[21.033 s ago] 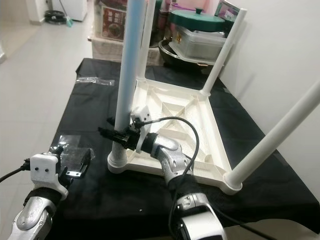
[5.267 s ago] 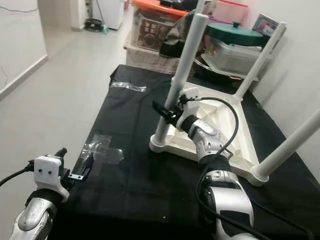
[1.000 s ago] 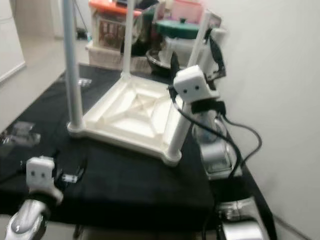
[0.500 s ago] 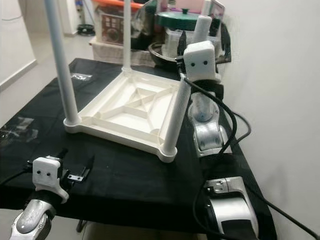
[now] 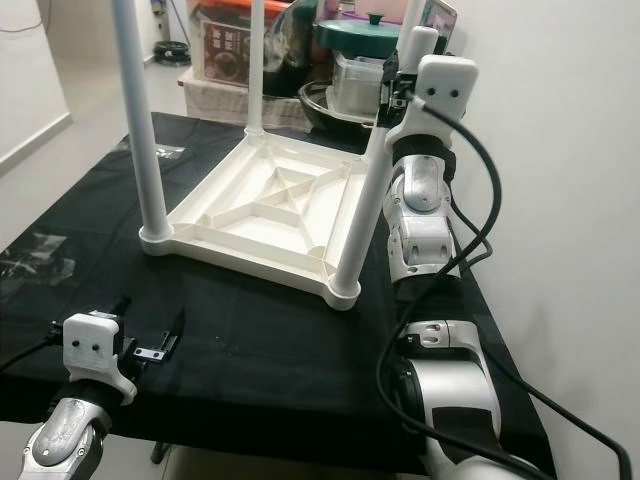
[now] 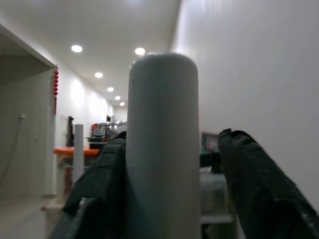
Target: Building children table
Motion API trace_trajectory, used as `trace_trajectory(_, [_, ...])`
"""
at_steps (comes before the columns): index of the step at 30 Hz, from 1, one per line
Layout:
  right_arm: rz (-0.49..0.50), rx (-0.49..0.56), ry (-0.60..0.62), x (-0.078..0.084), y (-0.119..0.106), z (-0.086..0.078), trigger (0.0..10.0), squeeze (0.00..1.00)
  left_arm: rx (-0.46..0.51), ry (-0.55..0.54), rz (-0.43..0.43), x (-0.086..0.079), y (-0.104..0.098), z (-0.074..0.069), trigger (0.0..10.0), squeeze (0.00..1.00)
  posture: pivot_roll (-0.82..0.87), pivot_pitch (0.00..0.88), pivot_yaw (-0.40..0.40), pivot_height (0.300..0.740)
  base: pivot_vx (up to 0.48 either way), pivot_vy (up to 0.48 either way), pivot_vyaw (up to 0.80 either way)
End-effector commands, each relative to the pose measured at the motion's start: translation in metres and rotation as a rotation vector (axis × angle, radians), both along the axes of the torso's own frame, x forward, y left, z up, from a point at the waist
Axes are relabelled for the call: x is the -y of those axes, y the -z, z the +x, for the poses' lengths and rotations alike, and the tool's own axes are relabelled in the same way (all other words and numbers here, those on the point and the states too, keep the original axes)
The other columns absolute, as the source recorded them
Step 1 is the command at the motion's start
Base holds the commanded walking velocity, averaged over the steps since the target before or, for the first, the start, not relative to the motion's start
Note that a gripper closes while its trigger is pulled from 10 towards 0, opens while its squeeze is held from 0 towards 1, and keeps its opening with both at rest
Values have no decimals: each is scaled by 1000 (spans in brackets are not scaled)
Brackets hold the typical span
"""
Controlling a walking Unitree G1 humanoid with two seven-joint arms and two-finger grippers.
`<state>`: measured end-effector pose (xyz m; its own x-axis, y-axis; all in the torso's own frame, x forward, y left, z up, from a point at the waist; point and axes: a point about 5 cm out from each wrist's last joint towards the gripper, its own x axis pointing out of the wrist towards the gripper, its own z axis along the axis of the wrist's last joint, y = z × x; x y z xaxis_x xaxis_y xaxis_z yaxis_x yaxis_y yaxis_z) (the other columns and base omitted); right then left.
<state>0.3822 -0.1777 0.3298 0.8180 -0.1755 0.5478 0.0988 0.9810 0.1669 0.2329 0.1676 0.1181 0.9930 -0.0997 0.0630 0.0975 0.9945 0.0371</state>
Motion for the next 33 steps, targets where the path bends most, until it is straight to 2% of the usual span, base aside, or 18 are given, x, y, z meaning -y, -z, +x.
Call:
trace_trajectory(1, [62,-54,6,9,9,4,0,0,-4,17,3,4,2,0,10000,0,44,0,-170,740,0,0,0])
trace_trajectory(5, [130,-93,-10,13,13,6,0,0,-5,18,3,4,2,0,10000,0,42,0,-169,740,0,0,0])
trace_trajectory(7, [347,-214,-62,17,33,14,0,0,-8,20,2,5,3,0,10000,0,39,0,-166,740,0,0,0])
trace_trajectory(8, [347,-214,-62,17,33,14,0,0,-8,20,2,5,3,0,10000,0,39,0,-166,740,0,0,0])
trace_trajectory(9, [504,-300,-92,18,48,18,0,0,-9,22,2,5,3,0,10000,0,38,0,-165,740,0,0,0])
trace_trajectory(11, [504,-300,-92,18,48,18,0,0,-9,22,2,5,3,0,10000,0,38,0,-165,740,0,0,0])
trace_trajectory(13, [790,-461,-90,21,83,21,0,0,-10,24,2,5,3,0,10000,0,39,0,-161,740,0,0,0])
trace_trajectory(14, [790,-461,-90,21,83,21,0,0,-10,24,2,5,3,0,10000,0,39,0,-161,740,0,0,0])
trace_trajectory(15, [902,-542,-54,24,106,18,0,0,-11,25,3,5,3,0,10000,0,39,0,-161,740,0,0,0])
trace_trajectory(18, [902,-542,-54,24,106,18,0,0,-11,25,3,5,3,0,10000,0,39,0,-161,740,0,0,0])
trace_trajectory(19, [1018,-632,2,27,132,13,0,0,-11,24,4,4,3,-1,10000,0,42,0,-160,740,0,0,0])
trace_trajectory(21, [1018,-632,2,27,132,13,0,0,-11,24,4,4,3,-1,10000,0,42,0,-160,740,0,0,0])
trace_trajectory(22, [1111,-721,38,27,163,5,0,0,-13,24,5,3,3,-1,10000,0,32,0,-152,740,0,0,0])
trace_trajectory(23, [1111,-721,38,27,163,5,0,0,-13,24,5,3,3,-1,10000,0,32,0,-152,740,0,0,0])
trace_trajectory(24, [1143,-838,40,25,196,-5,0,0,-15,27,7,3,3,-1,10000,0,33,0,-153,740,0,0,0])
trace_trajectory(25, [1143,-838,40,25,196,-5,0,0,-15,27,7,3,3,-1,10000,0,33,0,-153,740,0,0,0])
trace_trajectory(27, [1097,-1059,0,16,246,-25,0,0,-15,27,11,3,3,-2,10000,0,47,0,-162,740,0,0,0])
trace_trajectory(33, [1020,-1227,-89,6,268,-40,0,0,-15,22,17,1,3,-2,10000,0,45,0,-158,740,0,0,0])
